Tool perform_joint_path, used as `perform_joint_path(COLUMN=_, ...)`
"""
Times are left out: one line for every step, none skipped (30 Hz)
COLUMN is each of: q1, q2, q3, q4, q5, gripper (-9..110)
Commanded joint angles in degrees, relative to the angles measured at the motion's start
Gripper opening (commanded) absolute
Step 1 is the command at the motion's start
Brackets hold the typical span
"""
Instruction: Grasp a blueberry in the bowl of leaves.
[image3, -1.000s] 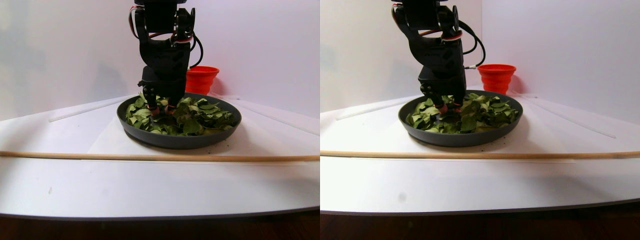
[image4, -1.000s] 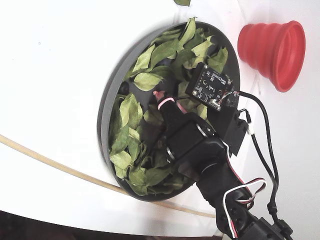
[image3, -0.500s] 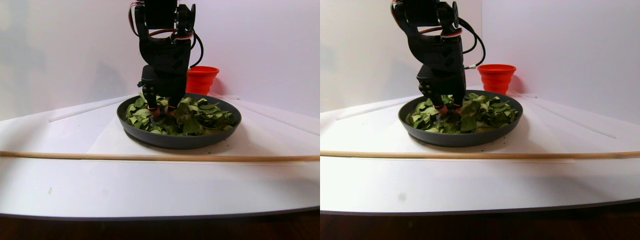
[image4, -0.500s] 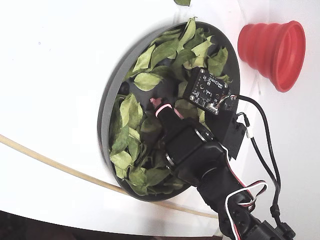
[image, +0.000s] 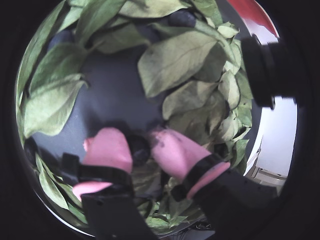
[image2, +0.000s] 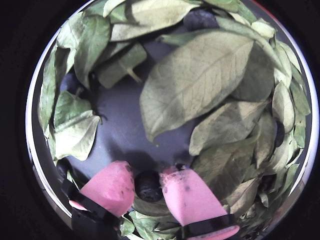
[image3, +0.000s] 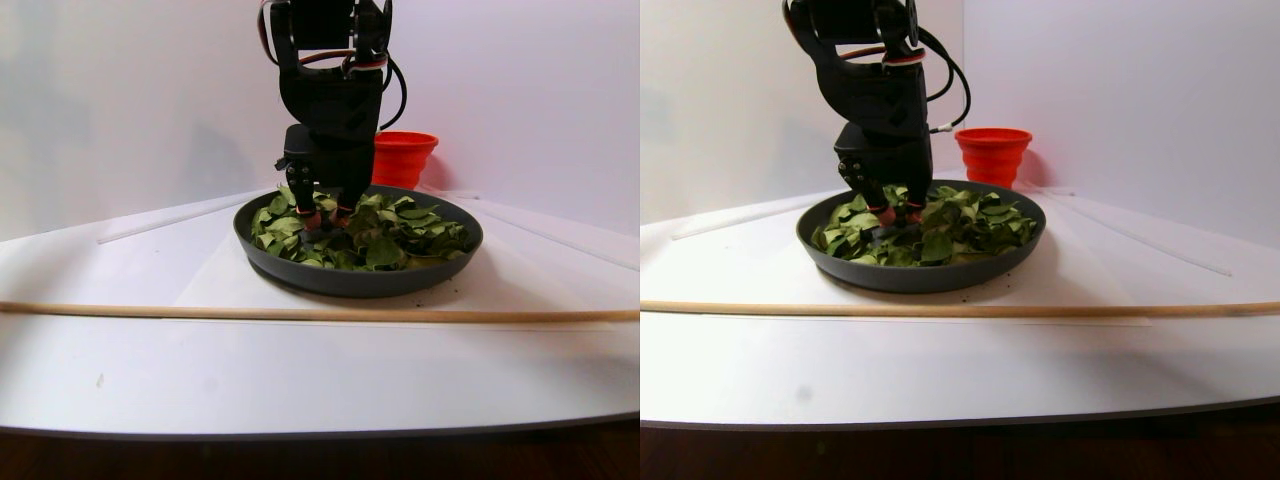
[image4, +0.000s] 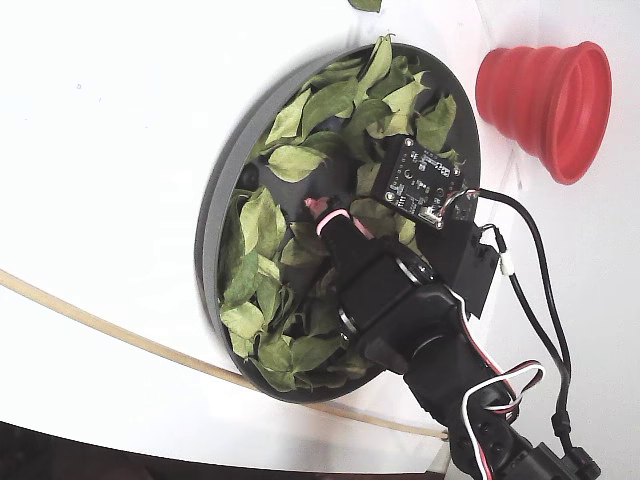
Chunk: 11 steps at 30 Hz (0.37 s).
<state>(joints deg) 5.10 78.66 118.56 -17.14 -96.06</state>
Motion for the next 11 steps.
perform_joint_path(q1=1.14, q2=7.56, q3=-0.79, q4=0.26, q5=0.26, gripper=9)
perform_joint_path(q1=1.14, q2=7.82, q3=-0.79, q4=0.35, q5=0.26, gripper=9)
perform_joint_path(q1=1.23, q2=8.17, q3=-0.79, q4=0.53, q5=0.26, gripper=9)
perform_joint_path(q1=1.32, q2=8.44, q3=-0.7, q4=0.62, q5=0.18, gripper=9)
perform_joint_path(q1=1.41, q2=8.79, q3=-0.53, q4=0.62, q5=0.18, gripper=9)
perform_joint_path(q1=1.49, q2=9.23, q3=-0.35, q4=0.79, q5=0.09, gripper=9)
perform_joint_path(q1=1.58, q2=9.58, q3=-0.26, q4=0.97, q5=0.0, gripper=9)
perform_joint_path(q1=1.67, q2=10.02, q3=-0.18, q4=1.14, q5=0.0, gripper=9)
perform_joint_path(q1=1.76, q2=10.37, q3=-0.09, q4=1.23, q5=0.0, gripper=9)
perform_joint_path(q1=1.85, q2=10.81, q3=-0.09, q4=1.49, q5=0.0, gripper=9)
perform_joint_path(q1=1.93, q2=11.25, q3=-0.09, q4=1.76, q5=0.0, gripper=9)
